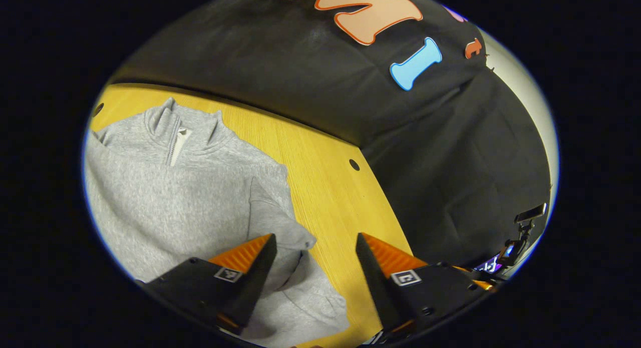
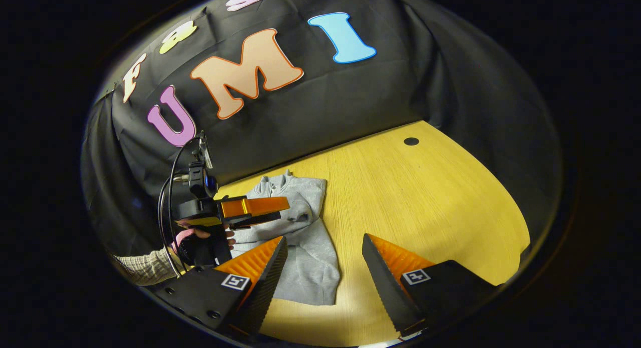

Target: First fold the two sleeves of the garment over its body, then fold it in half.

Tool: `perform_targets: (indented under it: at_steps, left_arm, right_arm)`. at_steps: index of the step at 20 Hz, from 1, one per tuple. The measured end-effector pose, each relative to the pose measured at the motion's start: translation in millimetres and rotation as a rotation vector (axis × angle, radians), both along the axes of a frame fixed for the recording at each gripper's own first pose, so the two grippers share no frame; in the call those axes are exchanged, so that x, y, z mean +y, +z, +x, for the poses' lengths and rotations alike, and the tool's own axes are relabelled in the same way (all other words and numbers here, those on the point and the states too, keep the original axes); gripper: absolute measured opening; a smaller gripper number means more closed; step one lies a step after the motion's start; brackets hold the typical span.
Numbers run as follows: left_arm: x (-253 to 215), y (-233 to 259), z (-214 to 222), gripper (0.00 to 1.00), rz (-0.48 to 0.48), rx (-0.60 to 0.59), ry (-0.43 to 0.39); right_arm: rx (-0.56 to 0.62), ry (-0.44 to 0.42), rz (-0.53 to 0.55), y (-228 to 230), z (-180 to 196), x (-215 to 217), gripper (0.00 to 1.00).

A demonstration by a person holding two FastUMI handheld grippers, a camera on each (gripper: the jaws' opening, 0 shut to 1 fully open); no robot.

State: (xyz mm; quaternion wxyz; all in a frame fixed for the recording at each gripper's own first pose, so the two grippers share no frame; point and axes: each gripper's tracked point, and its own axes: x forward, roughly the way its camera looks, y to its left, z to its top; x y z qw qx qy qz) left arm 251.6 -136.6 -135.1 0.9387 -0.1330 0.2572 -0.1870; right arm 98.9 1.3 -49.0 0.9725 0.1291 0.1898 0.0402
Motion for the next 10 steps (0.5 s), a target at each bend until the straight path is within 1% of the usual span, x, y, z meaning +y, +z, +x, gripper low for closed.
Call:
perform_targets:
  at_steps: [1, 3, 5, 6, 7, 8, 10]
  left_arm:
    - [2, 3, -4, 0.96, 0.008, -0.009, -0.002]
    - [3, 9, -18, 0.96, 0.0, -0.018, -0.014]
    - [18, 15, -36, 0.96, 0.01, -0.036, 0.001]
    - [30, 16, -44, 0.96, 0.026, -0.046, 0.018]
    - [44, 17, -53, 0.92, 0.047, -0.052, 0.036]
    - [59, 17, -64, 0.92, 0.07, -0.057, 0.056]
    - [88, 16, -89, 0.92, 0.109, -0.07, 0.093]
  right_arm:
    - [0.005, 0.006, -0.005, -2, 0, 3, 0.94]
    - [0.01, 0.02, -0.023, -10, 0, 10, 0.94]
    - [0.023, 0.039, -0.048, -21, -3, 19, 0.94]
    - [0.033, 0.054, -0.056, -29, -5, 25, 0.87]
    - [0.043, 0.066, -0.063, -35, -6, 30, 0.87]
    - [0.058, 0.079, -0.071, -44, -8, 34, 0.94]
    - [0.089, 0.1, -0.095, -63, -12, 42, 0.94]
